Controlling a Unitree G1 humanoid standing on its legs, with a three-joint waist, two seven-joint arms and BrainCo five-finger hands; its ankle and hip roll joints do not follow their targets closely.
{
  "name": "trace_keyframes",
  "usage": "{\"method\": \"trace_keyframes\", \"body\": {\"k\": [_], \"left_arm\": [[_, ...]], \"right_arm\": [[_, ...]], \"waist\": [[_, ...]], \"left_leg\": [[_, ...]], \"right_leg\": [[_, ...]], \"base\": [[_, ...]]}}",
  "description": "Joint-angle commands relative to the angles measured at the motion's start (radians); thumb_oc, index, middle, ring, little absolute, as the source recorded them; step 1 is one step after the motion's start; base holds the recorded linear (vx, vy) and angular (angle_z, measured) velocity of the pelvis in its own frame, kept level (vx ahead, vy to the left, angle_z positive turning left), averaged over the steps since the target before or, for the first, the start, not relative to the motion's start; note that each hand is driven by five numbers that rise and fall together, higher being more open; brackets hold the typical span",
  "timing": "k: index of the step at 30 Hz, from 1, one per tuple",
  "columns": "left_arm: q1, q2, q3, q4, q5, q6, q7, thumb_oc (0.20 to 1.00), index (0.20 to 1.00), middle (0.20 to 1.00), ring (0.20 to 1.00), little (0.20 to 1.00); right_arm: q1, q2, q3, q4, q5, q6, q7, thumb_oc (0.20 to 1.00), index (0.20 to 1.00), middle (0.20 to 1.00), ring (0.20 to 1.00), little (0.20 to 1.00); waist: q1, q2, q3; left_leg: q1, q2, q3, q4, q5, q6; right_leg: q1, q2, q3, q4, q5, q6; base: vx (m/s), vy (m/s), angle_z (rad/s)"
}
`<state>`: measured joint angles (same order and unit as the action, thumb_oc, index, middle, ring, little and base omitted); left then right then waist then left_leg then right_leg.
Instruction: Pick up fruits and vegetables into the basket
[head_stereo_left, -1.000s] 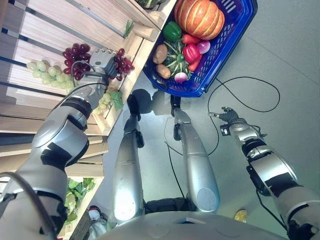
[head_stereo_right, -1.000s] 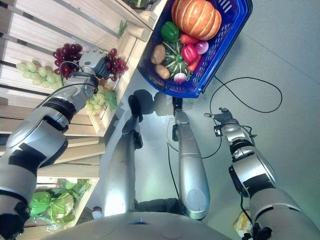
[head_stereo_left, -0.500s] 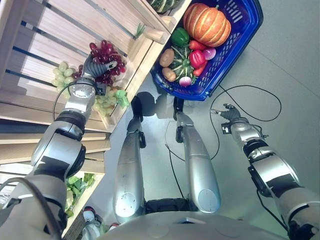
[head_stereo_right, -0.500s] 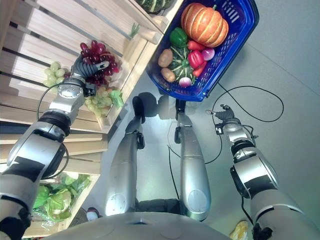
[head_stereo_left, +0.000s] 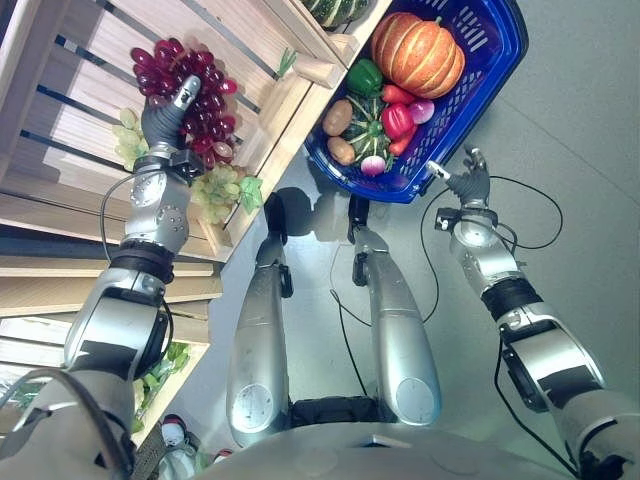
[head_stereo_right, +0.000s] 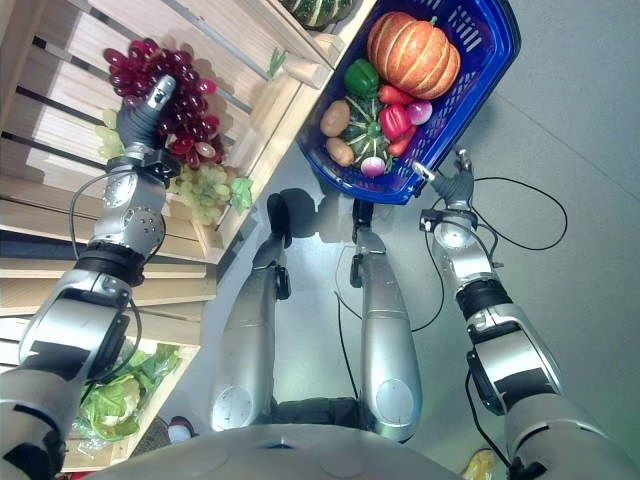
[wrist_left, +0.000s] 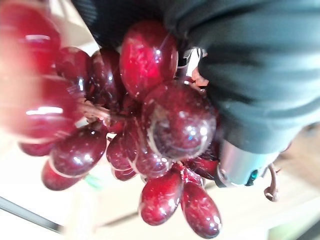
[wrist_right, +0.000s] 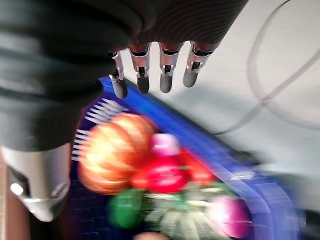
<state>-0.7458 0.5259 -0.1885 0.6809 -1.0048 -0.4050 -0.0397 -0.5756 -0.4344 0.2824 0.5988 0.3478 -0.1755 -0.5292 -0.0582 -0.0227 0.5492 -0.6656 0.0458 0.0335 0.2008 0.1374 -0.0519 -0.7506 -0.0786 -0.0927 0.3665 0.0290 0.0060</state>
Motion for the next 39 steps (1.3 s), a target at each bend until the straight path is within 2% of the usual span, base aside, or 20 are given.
{"method": "trace_keyframes", "body": {"k": [1, 4, 7, 11, 13, 17, 21, 25, 32, 39], "left_arm": [[-0.002, -0.023, 0.066, -0.078, -0.042, -0.117, -0.069, 0.2, 0.2, 0.2, 0.2, 0.2], [0.032, -0.07, 0.097, -0.201, -0.042, -0.153, -0.125, 0.2, 0.2, 0.2, 0.2, 0.2], [0.045, -0.09, 0.107, -0.24, -0.044, -0.162, -0.156, 0.2, 0.2, 0.2, 0.2, 0.2], [0.063, -0.12, 0.107, -0.37, -0.05, -0.17, -0.208, 0.2, 0.2, 0.2, 0.2, 0.2], [0.069, -0.132, 0.103, -0.449, -0.031, -0.158, -0.201, 0.2, 0.2, 0.2, 0.2, 0.2], [0.072, -0.138, 0.077, -0.563, 0.018, -0.133, -0.192, 0.2, 0.2, 0.2, 0.2, 0.2], [0.063, -0.147, 0.054, -0.619, 0.032, -0.109, -0.2, 0.2, 0.2, 0.2, 0.2, 0.2], [0.051, -0.153, 0.018, -0.658, 0.031, -0.09, -0.239, 0.2, 0.2, 0.2, 0.2, 0.2], [0.016, -0.171, -0.044, -0.714, 0.012, -0.035, -0.282, 0.2, 0.2, 0.2, 0.2, 0.2], [-0.014, -0.196, -0.106, -0.749, -0.007, 0.027, -0.316, 0.2, 0.2, 0.2, 0.2, 0.2]], "right_arm": [[0.058, -0.024, -0.046, -0.121, -0.09, -0.051, -0.062, 1.0, 1.0, 1.0, 1.0, 1.0], [0.079, -0.008, -0.049, -0.305, -0.229, -0.055, -0.053, 1.0, 1.0, 1.0, 1.0, 1.0], [0.081, 0.002, -0.048, -0.35, -0.259, -0.066, -0.039, 1.0, 1.0, 1.0, 1.0, 1.0], [0.081, 0.024, -0.035, -0.448, -0.316, -0.089, 0.038, 1.0, 1.0, 1.0, 1.0, 1.0], [0.07, 0.027, -0.02, -0.509, -0.331, -0.059, 0.072, 1.0, 1.0, 1.0, 1.0, 1.0], [0.045, 0.022, 0.012, -0.582, -0.307, -0.025, 0.162, 1.0, 1.0, 1.0, 1.0, 1.0], [0.026, 0.028, 0.036, -0.615, -0.278, -0.008, 0.209, 1.0, 1.0, 1.0, 1.0, 1.0], [-0.002, 0.043, 0.085, -0.638, -0.202, 0.026, 0.291, 1.0, 1.0, 1.0, 1.0, 1.0], [-0.062, 0.06, 0.168, -0.639, -0.17, 0.084, 0.307, 1.0, 1.0, 1.0, 1.0, 1.0], [-0.12, 0.077, 0.215, -0.624, -0.154, 0.099, 0.285, 1.0, 1.0, 1.0, 1.0, 1.0]], "waist": [[0.006, 0.025, -0.029], [0.007, 0.035, -0.029], [0.009, 0.04, -0.029], [0.011, 0.047, -0.029], [0.013, 0.05, -0.029], [0.018, 0.054, -0.029], [0.02, 0.055, -0.029], [0.023, 0.055, -0.029], [0.031, 0.058, -0.029], [0.038, 0.058, -0.029]], "left_leg": [[-0.001, -0.033, -0.007, 0.093, -0.131, -0.012], [-0.001, -0.037, -0.005, 0.09, -0.133, -0.009], [0.002, -0.038, -0.003, 0.088, -0.134, -0.008], [0.01, -0.042, 0.001, 0.078, -0.13, -0.006], [0.015, -0.043, 0.004, 0.071, -0.127, -0.007], [0.02, -0.043, 0.01, 0.065, -0.122, -0.008], [0.025, -0.044, 0.012, 0.056, -0.116, -0.007], [0.032, -0.044, 0.016, 0.049, -0.111, -0.007], [0.038, -0.048, 0.017, 0.038, -0.102, -0.005], [0.041, -0.053, 0.014, 0.036, -0.099, -0.002]], "right_leg": [[0.056, 0.011, -0.025, 0.005, -0.062, 0.064], [0.055, 0.005, -0.025, 0.007, -0.07, 0.066], [0.057, 0.002, -0.026, 0.009, -0.073, 0.066], [0.064, -0.003, -0.025, 0.001, -0.074, 0.065], [0.069, -0.006, -0.026, -0.005, -0.074, 0.063], [0.076, -0.01, -0.029, -0.012, -0.07, 0.06], [0.083, -0.012, -0.03, -0.02, -0.066, 0.058], [0.092, -0.013, -0.031, -0.033, -0.061, 0.054], [0.099, -0.016, -0.037, -0.043, -0.054, 0.05], [0.104, -0.018, -0.045, -0.049, -0.047, 0.048]], "base": [[0.0, 0.0, 0.0], [0.0, 0.024, -0.01], [0.01, 0.012, 0.01], [0.01, 0.016, 0.01], [0.0, 0.0, 0.0], [0.0, 0.004, -0.03], [0.0, 0.001, 0.0], [0.0, 0.0, 0.0], [0.0, 0.0, 0.0], [0.0, 0.0, 0.0]]}}
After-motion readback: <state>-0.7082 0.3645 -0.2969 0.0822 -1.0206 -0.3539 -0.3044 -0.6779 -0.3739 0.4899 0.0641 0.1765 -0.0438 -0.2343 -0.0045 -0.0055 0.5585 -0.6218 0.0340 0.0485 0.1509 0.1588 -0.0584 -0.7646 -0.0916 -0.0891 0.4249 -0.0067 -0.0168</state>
